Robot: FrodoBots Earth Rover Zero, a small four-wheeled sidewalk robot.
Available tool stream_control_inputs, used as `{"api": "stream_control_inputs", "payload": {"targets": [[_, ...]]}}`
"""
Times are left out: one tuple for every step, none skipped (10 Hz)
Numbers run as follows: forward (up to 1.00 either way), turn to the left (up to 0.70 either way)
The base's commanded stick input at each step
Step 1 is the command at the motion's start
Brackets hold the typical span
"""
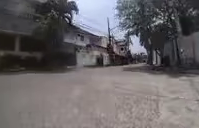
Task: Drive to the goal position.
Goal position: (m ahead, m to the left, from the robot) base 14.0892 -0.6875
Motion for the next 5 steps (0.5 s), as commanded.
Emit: {"api": "stream_control_inputs", "payload": {"targets": [[1.00,-0.39],[1.00,-0.40],[1.00,-0.37],[1.00,-0.21],[1.00,-0.08]]}}
